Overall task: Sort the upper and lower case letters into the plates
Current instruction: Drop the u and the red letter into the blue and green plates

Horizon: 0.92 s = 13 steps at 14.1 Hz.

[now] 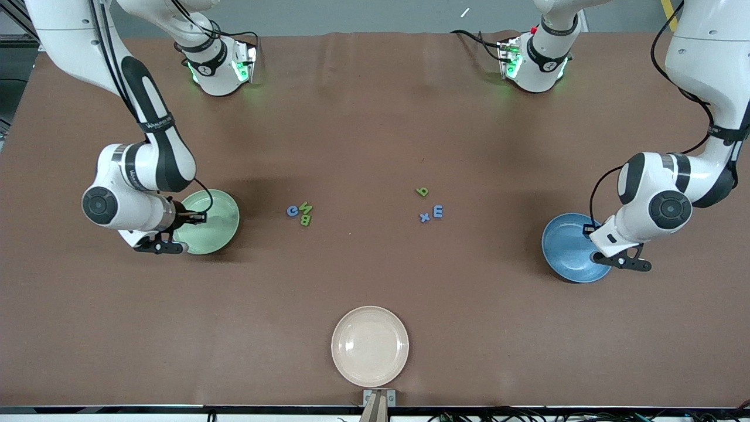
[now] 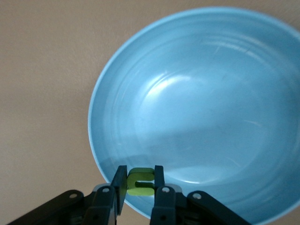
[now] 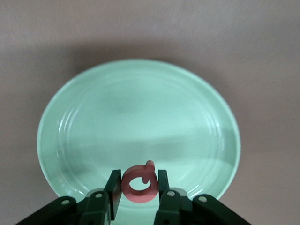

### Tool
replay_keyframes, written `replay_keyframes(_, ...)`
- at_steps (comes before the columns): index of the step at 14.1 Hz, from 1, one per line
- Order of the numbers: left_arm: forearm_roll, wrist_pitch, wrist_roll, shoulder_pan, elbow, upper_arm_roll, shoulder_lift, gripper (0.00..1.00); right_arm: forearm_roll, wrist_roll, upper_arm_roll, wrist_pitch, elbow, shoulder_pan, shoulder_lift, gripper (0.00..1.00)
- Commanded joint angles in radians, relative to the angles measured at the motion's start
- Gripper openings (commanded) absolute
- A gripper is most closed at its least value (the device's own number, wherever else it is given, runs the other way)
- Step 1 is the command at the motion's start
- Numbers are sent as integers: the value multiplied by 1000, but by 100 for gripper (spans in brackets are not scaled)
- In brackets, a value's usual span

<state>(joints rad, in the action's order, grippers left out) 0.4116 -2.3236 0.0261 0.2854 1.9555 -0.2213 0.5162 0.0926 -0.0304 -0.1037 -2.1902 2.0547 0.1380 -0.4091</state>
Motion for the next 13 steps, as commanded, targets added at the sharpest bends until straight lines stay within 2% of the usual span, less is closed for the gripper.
replay_keyframes(1, 21, -13, 15, 14, 6, -10, 7, 11, -16, -6, 12, 0, 27, -3, -2, 21)
replay_keyframes(6, 21, -13, 15, 17, 5, -10, 18, 16, -16, -16, 12, 24, 50, -3, -11, 22)
replay_keyframes(10, 21, -13, 15, 17, 3, -10, 19, 24, -14, -16, 13, 18, 45, 3, -39, 24)
replay_keyframes(11, 21, -13, 15, 17, 3, -10, 19, 32, -13, -16, 13, 17, 45, 3, -39, 31)
replay_keyframes(12, 21, -13, 15, 15, 0, -10, 19, 50, -11, -16, 13, 17, 44, 2, -39, 60)
replay_keyframes(13, 21, -13, 14, 15, -3, -12, 18, 68, -8, -17, 13, 21, 39, 2, -39, 99)
